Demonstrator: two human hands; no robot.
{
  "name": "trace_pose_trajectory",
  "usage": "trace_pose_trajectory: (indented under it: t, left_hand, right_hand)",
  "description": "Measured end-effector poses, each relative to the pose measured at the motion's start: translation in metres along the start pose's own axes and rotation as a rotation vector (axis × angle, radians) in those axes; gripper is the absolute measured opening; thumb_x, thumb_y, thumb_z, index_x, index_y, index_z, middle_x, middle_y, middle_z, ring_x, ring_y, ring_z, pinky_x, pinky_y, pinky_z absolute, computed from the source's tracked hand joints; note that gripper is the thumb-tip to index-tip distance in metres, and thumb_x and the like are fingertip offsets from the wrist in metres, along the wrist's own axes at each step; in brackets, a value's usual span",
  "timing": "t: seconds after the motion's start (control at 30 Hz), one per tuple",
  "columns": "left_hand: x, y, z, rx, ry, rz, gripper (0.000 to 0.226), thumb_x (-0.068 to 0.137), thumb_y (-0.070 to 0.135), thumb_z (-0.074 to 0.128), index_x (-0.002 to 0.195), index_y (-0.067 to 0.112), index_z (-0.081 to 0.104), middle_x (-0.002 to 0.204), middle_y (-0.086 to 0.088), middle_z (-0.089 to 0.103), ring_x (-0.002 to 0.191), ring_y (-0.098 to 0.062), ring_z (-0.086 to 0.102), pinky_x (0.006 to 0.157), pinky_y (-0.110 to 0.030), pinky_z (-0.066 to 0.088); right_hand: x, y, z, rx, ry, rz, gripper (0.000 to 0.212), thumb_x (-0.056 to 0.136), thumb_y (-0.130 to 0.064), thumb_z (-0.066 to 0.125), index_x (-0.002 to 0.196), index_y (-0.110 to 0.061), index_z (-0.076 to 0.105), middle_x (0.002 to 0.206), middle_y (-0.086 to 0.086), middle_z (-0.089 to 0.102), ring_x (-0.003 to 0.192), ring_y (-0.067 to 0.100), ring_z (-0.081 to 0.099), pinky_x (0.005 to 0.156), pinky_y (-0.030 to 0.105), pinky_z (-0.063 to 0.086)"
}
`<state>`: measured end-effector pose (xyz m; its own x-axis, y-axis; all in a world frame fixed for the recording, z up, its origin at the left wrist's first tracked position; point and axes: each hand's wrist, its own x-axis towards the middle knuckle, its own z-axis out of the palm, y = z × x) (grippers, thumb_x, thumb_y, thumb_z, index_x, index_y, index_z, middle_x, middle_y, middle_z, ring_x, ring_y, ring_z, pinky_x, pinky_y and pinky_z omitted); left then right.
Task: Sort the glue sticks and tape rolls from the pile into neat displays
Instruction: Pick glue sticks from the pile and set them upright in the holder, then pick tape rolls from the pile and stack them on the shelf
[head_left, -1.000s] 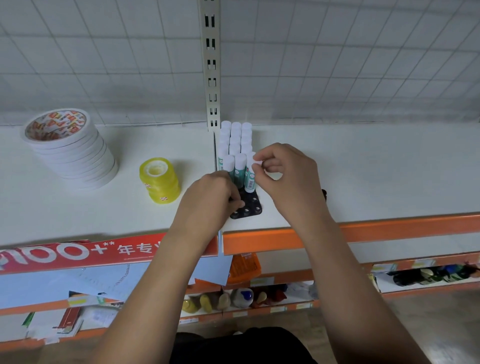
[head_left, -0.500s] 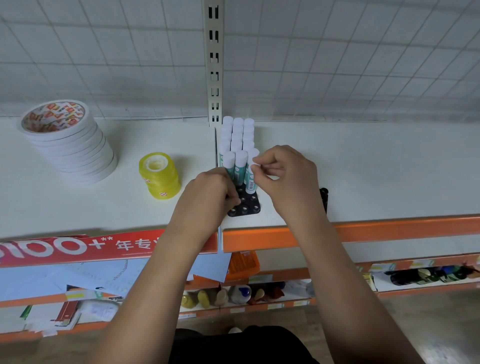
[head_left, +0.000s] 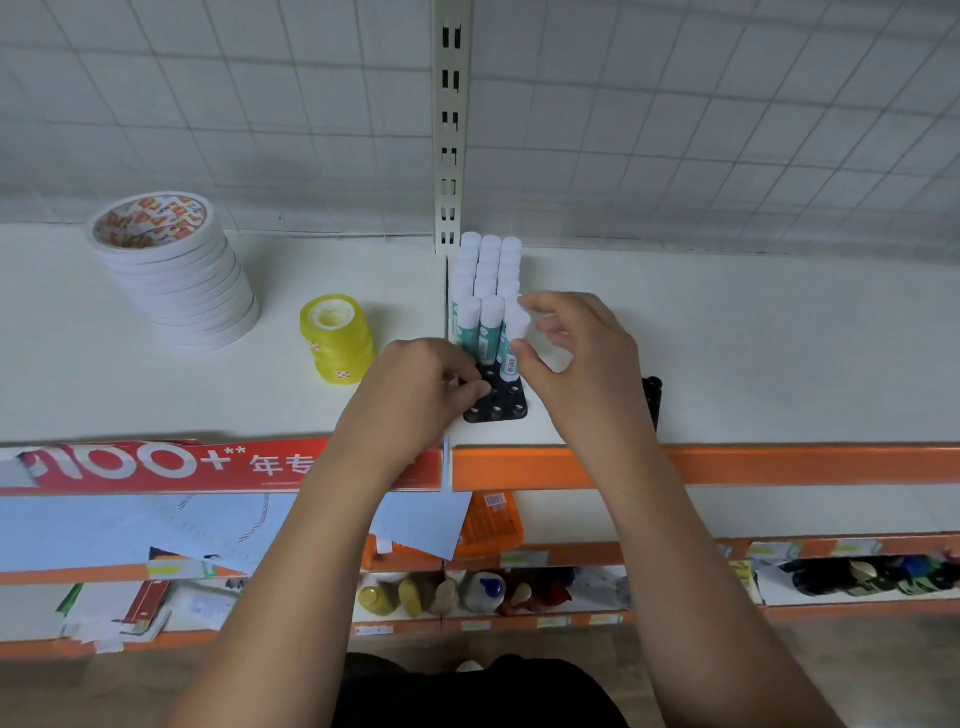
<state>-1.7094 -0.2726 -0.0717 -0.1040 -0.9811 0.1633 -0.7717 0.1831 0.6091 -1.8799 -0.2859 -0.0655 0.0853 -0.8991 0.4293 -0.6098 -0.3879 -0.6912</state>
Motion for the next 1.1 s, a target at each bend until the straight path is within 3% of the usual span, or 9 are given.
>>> trace_pose_trajectory:
  t: [0.13, 0.27, 0.43, 0.63, 0.87, 1.1]
  left_hand:
    - [-0.013, -0.004, -0.023, 0.017, 0.057, -0.009, 0.018, 0.087, 0.037, 0.067, 0.082, 0.021, 0.073, 0.083, 0.006, 0.070, 0.073, -0.009, 0.065, 0.069, -0.035, 0.053]
    - [-0.035, -0.021, -0.059, 0.178, 0.175, -0.069, 0.023, 0.088, 0.050, 0.059, 0.080, 0.031, 0.069, 0.075, 0.008, 0.066, 0.071, -0.014, 0.061, 0.064, -0.032, 0.050]
    - [-0.082, -0.066, -0.116, 0.244, 0.351, -0.200, 0.022, 0.089, 0.046, 0.058, 0.080, 0.028, 0.068, 0.078, 0.009, 0.066, 0.076, -0.016, 0.060, 0.061, -0.031, 0.044]
    - [-0.169, -0.147, -0.203, 0.369, 0.491, -0.395, 0.018, 0.091, 0.040, 0.056, 0.082, 0.027, 0.064, 0.083, 0.008, 0.063, 0.081, -0.018, 0.061, 0.057, -0.031, 0.044]
    - [-0.273, -0.238, -0.290, 0.487, 0.510, -0.569, 0.018, 0.094, 0.038, 0.054, 0.095, 0.024, 0.066, 0.095, 0.007, 0.066, 0.086, -0.018, 0.062, 0.063, -0.034, 0.049]
    - [-0.297, -0.296, -0.335, 0.496, 0.506, -0.526, 0.016, 0.093, 0.033, 0.059, 0.104, 0.022, 0.063, 0.100, 0.003, 0.064, 0.089, -0.018, 0.060, 0.059, -0.027, 0.039]
  right_hand:
    - [-0.003, -0.024, 0.002, -0.033, 0.051, -0.112, 0.021, 0.089, -0.019, 0.064, 0.110, -0.023, 0.064, 0.109, -0.010, 0.057, 0.097, 0.003, 0.056, 0.084, 0.024, 0.051]
    - [-0.001, -0.065, 0.027, 0.021, -0.062, -0.153, 0.015, 0.090, -0.019, 0.063, 0.104, -0.024, 0.066, 0.097, -0.014, 0.061, 0.086, 0.003, 0.060, 0.074, 0.025, 0.054]
    - [0.001, -0.130, 0.087, 0.063, -0.185, -0.206, 0.018, 0.088, -0.020, 0.064, 0.106, -0.023, 0.064, 0.094, -0.009, 0.063, 0.080, 0.008, 0.061, 0.073, 0.036, 0.055]
    - [-0.021, -0.237, 0.196, 0.141, -0.405, -0.307, 0.018, 0.089, -0.022, 0.064, 0.107, -0.022, 0.064, 0.097, -0.005, 0.064, 0.079, 0.012, 0.061, 0.078, 0.035, 0.052]
    - [-0.075, -0.355, 0.317, 0.154, -0.603, -0.423, 0.022, 0.093, -0.025, 0.062, 0.113, -0.017, 0.064, 0.107, 0.001, 0.065, 0.095, 0.017, 0.060, 0.083, 0.036, 0.051]
    - [-0.080, -0.394, 0.375, 0.123, -0.616, -0.367, 0.021, 0.094, -0.024, 0.061, 0.113, -0.018, 0.064, 0.112, -0.001, 0.063, 0.098, 0.014, 0.059, 0.081, 0.031, 0.051]
